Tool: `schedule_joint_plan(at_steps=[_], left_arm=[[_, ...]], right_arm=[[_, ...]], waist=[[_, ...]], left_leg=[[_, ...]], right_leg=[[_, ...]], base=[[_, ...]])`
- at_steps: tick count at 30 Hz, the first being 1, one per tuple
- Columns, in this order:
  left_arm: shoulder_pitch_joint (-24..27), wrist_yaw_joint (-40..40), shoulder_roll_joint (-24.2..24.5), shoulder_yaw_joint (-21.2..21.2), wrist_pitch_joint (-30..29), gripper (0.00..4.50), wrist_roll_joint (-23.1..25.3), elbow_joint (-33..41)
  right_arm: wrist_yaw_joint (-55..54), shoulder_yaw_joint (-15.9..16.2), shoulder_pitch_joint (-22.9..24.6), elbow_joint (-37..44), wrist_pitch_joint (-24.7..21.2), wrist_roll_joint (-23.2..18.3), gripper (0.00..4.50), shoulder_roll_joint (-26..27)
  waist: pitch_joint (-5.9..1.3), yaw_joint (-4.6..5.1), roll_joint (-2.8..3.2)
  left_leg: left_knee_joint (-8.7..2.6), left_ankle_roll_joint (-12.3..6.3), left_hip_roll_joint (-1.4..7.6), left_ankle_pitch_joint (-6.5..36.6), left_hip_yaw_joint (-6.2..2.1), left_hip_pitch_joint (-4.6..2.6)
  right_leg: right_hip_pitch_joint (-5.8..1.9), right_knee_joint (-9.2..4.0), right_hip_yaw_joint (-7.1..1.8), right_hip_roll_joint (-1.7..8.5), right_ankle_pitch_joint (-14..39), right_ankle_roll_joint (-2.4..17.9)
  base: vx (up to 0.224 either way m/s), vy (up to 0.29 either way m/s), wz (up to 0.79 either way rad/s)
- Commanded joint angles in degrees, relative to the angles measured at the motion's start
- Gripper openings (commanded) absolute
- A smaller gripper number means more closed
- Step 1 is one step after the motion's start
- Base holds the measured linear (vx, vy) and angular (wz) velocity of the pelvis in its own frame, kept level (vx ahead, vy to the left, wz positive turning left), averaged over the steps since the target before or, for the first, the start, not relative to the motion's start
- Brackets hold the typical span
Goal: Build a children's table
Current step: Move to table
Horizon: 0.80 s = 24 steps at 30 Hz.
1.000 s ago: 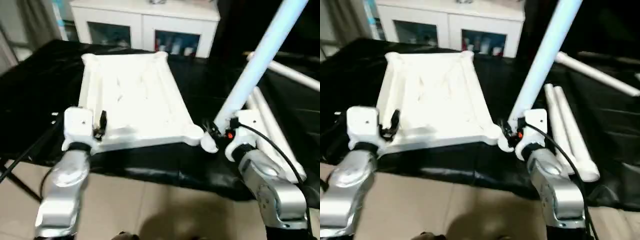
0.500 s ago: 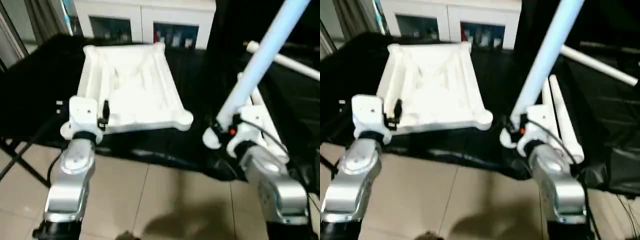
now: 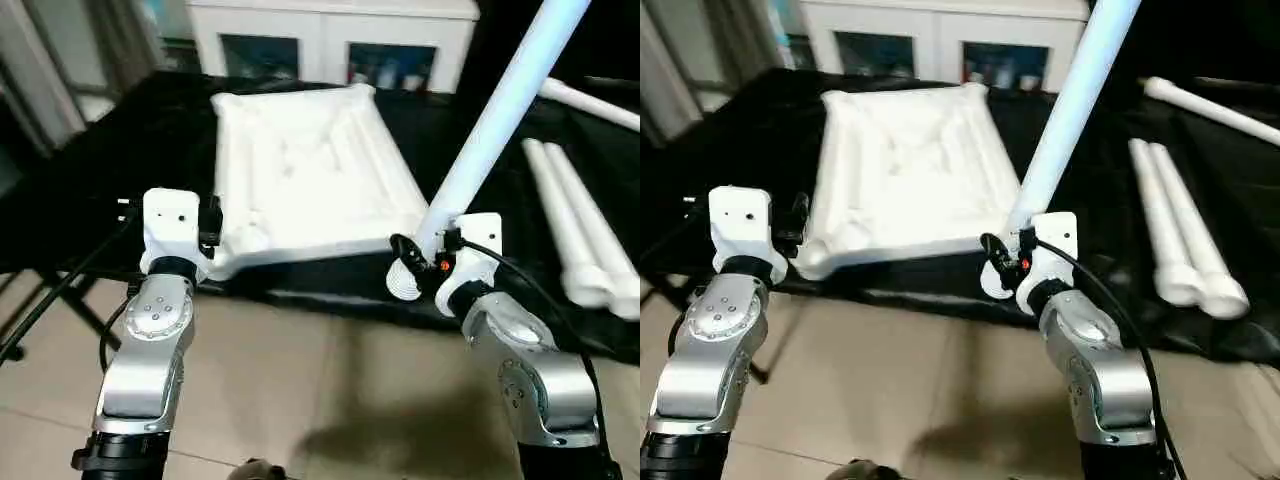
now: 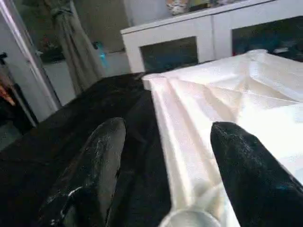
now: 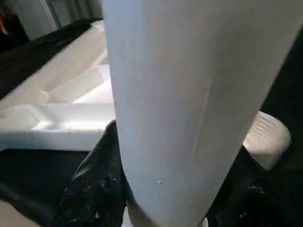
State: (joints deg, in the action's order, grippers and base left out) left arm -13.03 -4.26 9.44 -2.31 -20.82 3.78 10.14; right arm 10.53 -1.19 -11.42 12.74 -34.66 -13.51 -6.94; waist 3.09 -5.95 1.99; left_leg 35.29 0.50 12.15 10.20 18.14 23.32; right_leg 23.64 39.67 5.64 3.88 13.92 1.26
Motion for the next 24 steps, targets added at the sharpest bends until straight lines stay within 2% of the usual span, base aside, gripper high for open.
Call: schedule_joint_plan(at_steps=[1,2,3,4,5,6,7,8,9,10,11,12,13,14,15,16,17,18,19,20,21,22,23,24], left_arm=[[-0.10,-0.41,-0.44,0.57,-0.65,3.23,0.17,0.24],[-0.01,-0.03,-0.21,0.66,-1.50,3.23,0.14,0.43],[0.14,-0.03,-0.09,0.47,-2.27,3.23,0.15,0.58],[0.16,-0.33,-0.66,-0.68,-2.66,3.23,-0.86,0.48],[0.21,-0.28,-1.00,-1.37,-2.58,3.23,-1.68,0.44],[0.30,-0.04,-1.22,-2.01,-1.83,3.23,-2.52,0.42],[0.40,0.23,-1.49,-2.44,-1.57,3.23,-3.00,0.62],[0.50,0.38,-1.63,-2.61,-1.42,3.23,-3.16,0.82],[0.58,0.75,-1.72,-2.63,-1.47,3.23,-3.48,1.11],[0.69,1.08,-1.79,-2.58,-1.65,3.23,-3.68,1.53],[0.74,1.22,-1.83,-2.56,-1.75,3.23,-3.76,1.75],[0.74,1.30,-1.91,-2.59,-1.80,3.23,-3.81,1.85],[0.74,1.32,-1.98,-2.64,-1.84,3.23,-3.79,1.89],[0.75,1.29,-1.98,-2.64,-1.87,3.23,-3.67,1.94],[0.77,1.32,-1.90,-2.57,-1.94,3.23,-3.64,2.04],[0.79,1.45,-1.84,-2.49,-1.90,3.23,-3.68,2.08],[0.84,1.75,-1.71,-2.34,-1.88,3.23,-3.90,2.19],[0.90,1.89,-1.66,-2.26,-1.92,3.23,-4.01,2.30],[0.92,1.94,-1.65,-2.24,-1.93,3.23,-4.05,2.34],[1.04,2.07,-1.67,-2.20,-2.06,3.23,-4.09,2.55],[1.08,2.12,-1.67,-2.19,-2.11,3.23,-4.10,2.61],[1.18,2.23,-1.64,-2.11,-2.18,3.23,-4.16,2.75],[1.19,2.24,-1.64,-2.10,-2.18,3.23,-4.16,2.77],[1.26,2.28,-1.64,-2.02,-2.22,3.23,-4.15,2.85]], right_arm=[[0.02,-0.86,-0.30,-0.07,0.34,0.63,1.84,-0.77],[0.11,-0.82,-0.31,-0.17,0.37,0.64,1.84,-0.86],[0.21,-0.77,-0.35,-0.20,0.36,0.61,1.84,-0.94],[0.24,-0.76,-0.60,-0.25,0.18,0.51,1.84,-1.00],[0.27,-0.72,-0.74,-0.26,0.07,0.48,1.84,-1.07],[0.35,-0.67,-0.89,-0.31,0.01,0.47,1.84,-1.19],[0.42,-0.64,-1.03,-0.38,-0.03,0.46,1.84,-1.34],[0.47,-0.63,-1.09,-0.40,-0.04,0.45,1.84,-1.44],[0.54,-0.65,-1.20,-0.39,-0.08,0.34,1.84,-1.47],[0.61,-0.69,-1.44,-0.35,-0.20,0.20,1.84,-1.52],[0.70,-0.61,-1.71,-0.39,-0.20,0.23,1.84,-1.64],[0.74,-0.57,-1.86,-0.43,-0.18,0.18,1.84,-1.69],[0.77,-0.53,-1.97,-0.48,-0.14,0.14,1.84,-1.74],[0.88,-0.37,-2.14,-0.58,-0.07,0.20,1.84,-1.86],[1.02,-0.22,-2.29,-0.69,0.00,0.27,1.84,-1.96],[1.12,-0.12,-2.37,-0.74,0.06,0.32,1.84,-2.01],[1.25,-0.02,-2.48,-0.80,0.13,0.42,1.84,-1.99],[1.28,0.00,-2.53,-0.83,0.14,0.48,1.84,-1.94],[1.29,0.02,-2.54,-0.84,0.15,0.51,1.84,-1.92],[1.30,0.10,-2.66,-1.02,0.28,0.56,1.84,-1.91],[1.31,0.16,-2.73,-1.11,0.33,0.59,1.84,-1.91],[1.41,0.25,-2.85,-1.37,0.48,0.74,1.84,-1.91],[1.42,0.26,-2.85,-1.38,0.49,0.76,1.84,-1.92],[1.48,0.31,-2.86,-1.47,0.58,0.85,1.84,-1.97]], waist=[[-3.45,1.00,-1.18],[-3.32,0.33,-3.11],[-2.60,-1.34,-3.04],[-1.98,-1.24,-2.55],[-2.14,-1.24,-1.47],[-2.24,-0.93,-1.30],[-2.96,0.01,-0.90],[-3.15,0.27,-0.57],[-2.86,0.98,-0.42],[-2.13,1.48,-0.54],[-1.44,1.84,-0.60],[-0.62,2.28,-0.61],[-0.02,3.28,-0.06],[0.23,3.60,0.18],[0.16,3.73,0.95],[0.69,3.14,0.62],[-0.13,2.73,0.05],[-1.05,3.49,-3.05],[-0.01,2.48,-2.64],[-1.62,-0.43,-3.21],[-1.65,-0.24,-3.50],[-2.04,-0.59,-2.62],[-2.41,-0.54,-1.88],[-3.17,0.01,0.53]], left_leg=[[-6.35,7.01,3.80,28.09,-5.32,-3.53],[-0.71,4.43,-1.22,22.50,-4.27,-1.66],[1.87,-0.23,-0.85,9.95,-7.47,-0.51],[1.70,-0.42,-1.60,4.44,-9.58,1.97],[-1.48,1.59,-0.91,6.00,-10.48,1.40],[-2.82,2.34,-0.34,8.89,-10.75,0.49],[-3.95,3.08,0.90,13.44,-11.32,-0.82],[-4.41,3.08,1.41,15.56,-11.57,-1.42],[-5.54,2.84,2.15,21.02,-11.93,-2.51],[-6.06,2.83,2.04,27.60,-11.79,-3.81],[-6.17,2.91,1.77,32.32,-11.56,-4.95],[-6.06,3.13,1.45,37.14,-11.54,-6.24],[-5.70,3.75,1.62,43.64,-11.68,-8.72],[-6.71,3.95,2.43,46.78,-12.07,-8.88],[-11.92,4.67,5.64,54.10,-13.22,-6.47],[-14.23,4.28,5.89,58.83,-12.51,-5.54],[-13.13,3.56,5.27,57.44,-12.03,-7.42],[-6.85,0.76,0.23,44.75,-10.49,-9.59],[-3.17,0.13,-1.99,32.99,-9.06,-5.78],[3.91,-4.35,-2.33,8.60,-10.93,-0.47],[4.14,-4.79,-2.59,6.65,-11.37,1.11],[2.39,-4.93,-2.84,2.08,-11.67,2.17],[0.62,-5.19,-2.67,-0.28,-11.45,1.43],[-3.21,-5.27,-1.41,-4.66,-11.38,-2.49]], right_leg=[[-0.21,-5.28,-4.04,4.02,5.39,0.60],[-0.88,-9.37,-4.74,5.97,15.01,-2.53],[-1.97,-12.19,-7.77,11.35,36.56,-9.53],[-3.26,-11.75,-6.74,10.67,43.90,-11.13],[-3.71,-11.59,-4.23,8.04,39.77,-9.43],[-2.93,-11.24,-3.16,6.03,35.81,-8.39],[-3.23,-10.38,-2.33,4.74,26.04,-5.57],[-3.59,-10.05,-2.30,4.76,22.40,-3.94],[-3.93,-10.19,-2.18,4.75,20.05,-1.23],[-4.05,-11.03,-1.86,4.76,24.25,0.07],[-3.81,-11.94,-1.36,4.46,29.16,0.07],[-3.85,-13.12,-0.48,4.23,35.19,-0.63],[-3.44,-14.20,1.64,3.11,38.86,-1.71],[-4.13,-13.28,2.22,2.53,36.20,-1.50],[-7.74,-3.99,1.09,1.92,22.37,-0.05],[-8.21,0.59,-0.02,1.42,13.46,0.33],[-7.30,-0.50,-1.34,2.03,13.58,0.66],[-5.38,-9.02,-4.95,4.62,24.95,3.56],[-8.39,-12.45,-6.72,8.24,38.04,3.28],[-12.76,-14.32,-10.62,12.14,45.86,4.16],[-13.39,-13.54,-10.29,10.65,41.48,5.58],[-14.05,-12.48,-7.58,7.38,30.16,8.54],[-13.59,-11.98,-6.07,5.43,24.78,9.39],[-11.75,-10.85,-2.39,1.95,15.28,8.12]], base=[[-0.067,-0.097,-0.05],[-0.067,-0.097,-0.05],[-0.070,-0.102,-0.16],[-0.059,-0.069,-0.32],[-0.059,-0.069,-0.32],[-0.050,-0.017,-0.30],[0.000,0.000,0.00],[0.000,0.000,0.00],[0.000,0.000,0.00],[0.000,0.000,0.00],[0.000,0.000,0.00],[0.000,0.000,0.00],[0.000,0.000,0.00],[0.000,0.000,0.00],[0.000,0.000,0.00],[0.000,0.000,0.00],[0.000,0.000,0.00],[0.097,-0.061,-0.01],[0.167,-0.067,-0.05],[0.167,-0.067,-0.05],[0.160,-0.029,0.00],[0.142,0.003,0.04],[0.142,0.003,0.04],[0.176,0.047,0.10]])
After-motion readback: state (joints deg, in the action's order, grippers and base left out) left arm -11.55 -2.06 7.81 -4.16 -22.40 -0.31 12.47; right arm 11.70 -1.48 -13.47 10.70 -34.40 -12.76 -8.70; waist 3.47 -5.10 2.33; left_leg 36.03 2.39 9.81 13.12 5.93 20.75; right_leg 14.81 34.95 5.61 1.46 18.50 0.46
